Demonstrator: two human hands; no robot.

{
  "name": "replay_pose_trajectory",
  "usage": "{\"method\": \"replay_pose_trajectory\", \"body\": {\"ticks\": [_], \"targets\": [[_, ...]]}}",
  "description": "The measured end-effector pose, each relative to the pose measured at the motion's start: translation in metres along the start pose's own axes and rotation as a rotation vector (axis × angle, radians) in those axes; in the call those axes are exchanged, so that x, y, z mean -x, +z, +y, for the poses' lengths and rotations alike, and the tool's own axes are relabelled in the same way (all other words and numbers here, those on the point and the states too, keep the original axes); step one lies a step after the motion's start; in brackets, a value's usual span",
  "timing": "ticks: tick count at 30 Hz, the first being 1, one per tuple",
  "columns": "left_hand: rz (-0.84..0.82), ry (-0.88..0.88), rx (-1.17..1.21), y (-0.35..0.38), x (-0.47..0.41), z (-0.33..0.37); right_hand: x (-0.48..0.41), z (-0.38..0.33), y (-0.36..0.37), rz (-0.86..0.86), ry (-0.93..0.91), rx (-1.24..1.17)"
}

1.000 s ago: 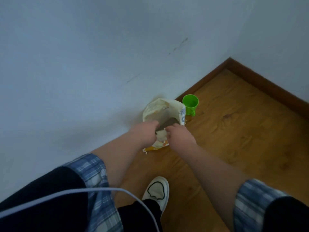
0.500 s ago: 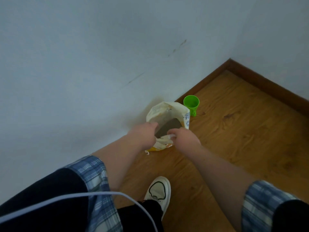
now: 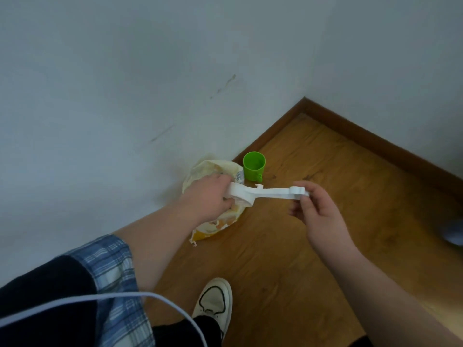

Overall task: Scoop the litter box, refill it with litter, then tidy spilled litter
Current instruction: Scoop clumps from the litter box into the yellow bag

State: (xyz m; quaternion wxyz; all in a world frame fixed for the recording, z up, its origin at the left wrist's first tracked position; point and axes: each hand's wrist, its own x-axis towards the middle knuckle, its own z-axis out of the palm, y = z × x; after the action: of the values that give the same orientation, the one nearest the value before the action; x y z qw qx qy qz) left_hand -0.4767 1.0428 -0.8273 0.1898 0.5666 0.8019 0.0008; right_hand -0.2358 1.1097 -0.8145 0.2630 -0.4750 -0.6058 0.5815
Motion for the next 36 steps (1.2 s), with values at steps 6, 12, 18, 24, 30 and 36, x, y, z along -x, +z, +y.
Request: {"method": "replay_pose_trajectory", "body": {"ticks": [6, 12, 18, 24, 30, 36], "targets": [[0.029, 0.286, -0.031, -0.01, -0.026, 0.078, 0.01, 0.014, -0.086, 0.074, 0.152, -0.056], [0.09, 0.726, -0.112, 0.017, -0.052, 0.182, 0.023, 0.038, -0.197, -0.122, 0.228, 0.594], [0.093, 1.127, -0.196, 0.084, -0.049, 0.299, 0.069, 0.101, -0.266, -0.322, 0.513, 0.283], [-0.085, 1.369, -0.181, 0.165, -0.027, 0.376, 0.153, 0.168, -0.314, -0.087, 0.653, 0.291], [-0.334, 1.576, -0.192, 0.23, 0.032, 0.43, 0.278, 0.225, -0.32, 0.229, 0.917, 0.519], [-0.514, 1.713, -0.308, 0.262, 0.103, 0.459, 0.399, 0.235, -0.295, 0.406, 1.104, 0.431]]}}
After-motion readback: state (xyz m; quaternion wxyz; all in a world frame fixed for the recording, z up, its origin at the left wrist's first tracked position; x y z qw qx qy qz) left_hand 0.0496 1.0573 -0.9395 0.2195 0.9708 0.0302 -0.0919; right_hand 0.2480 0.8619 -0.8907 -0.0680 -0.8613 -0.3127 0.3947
